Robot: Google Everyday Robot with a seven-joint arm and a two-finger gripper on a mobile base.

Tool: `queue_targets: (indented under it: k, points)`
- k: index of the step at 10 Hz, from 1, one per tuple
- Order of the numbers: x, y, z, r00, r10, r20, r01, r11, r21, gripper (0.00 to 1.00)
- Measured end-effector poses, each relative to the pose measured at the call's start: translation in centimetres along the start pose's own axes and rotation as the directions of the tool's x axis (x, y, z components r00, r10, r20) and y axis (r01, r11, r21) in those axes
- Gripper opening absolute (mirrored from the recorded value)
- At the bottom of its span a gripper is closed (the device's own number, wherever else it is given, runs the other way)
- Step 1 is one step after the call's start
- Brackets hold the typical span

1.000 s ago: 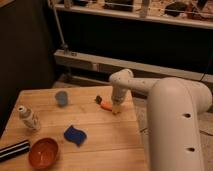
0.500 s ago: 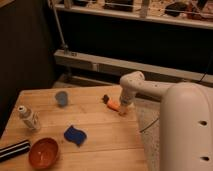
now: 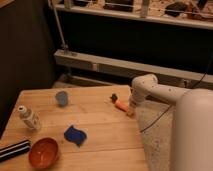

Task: Drag the pepper across the table

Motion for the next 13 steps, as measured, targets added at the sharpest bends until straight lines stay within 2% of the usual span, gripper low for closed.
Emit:
queue_targets:
  k: [1,2,3,4,5,6,7,9,11,13]
  points:
    - [1.2,-0.6,0.0,1.000,0.020,0.004,-0.020,1.000,0.000,0.11]
    - [4.8,-1.0,0.8,0.998,0.053,-0.020,-0.054,0.999,-0.010,0.11]
    - [5.3,-2.0,0.0,0.997,0.080,0.004,-0.080,0.997,0.002,0.11]
    - [6.6,-2.3,-0.1,0.994,0.108,0.013,-0.108,0.994,-0.002,0.12]
    - [7.3,-3.0,-0.7,0.991,0.128,0.027,-0.129,0.992,0.006,0.17]
    - [9.1,-3.6,-1.2,0.986,0.161,0.034,-0.162,0.987,0.007,0.30]
    - [9.6,-3.7,-1.5,0.984,0.172,0.041,-0.173,0.985,0.009,0.39]
    - [9.9,-3.6,-2.0,0.983,0.177,0.046,-0.178,0.984,0.013,0.62]
    - [10.0,-3.4,-2.3,0.983,0.181,0.044,-0.182,0.983,0.015,0.78]
    - [10.2,-3.2,-2.5,0.981,0.190,0.035,-0.191,0.981,0.022,0.80]
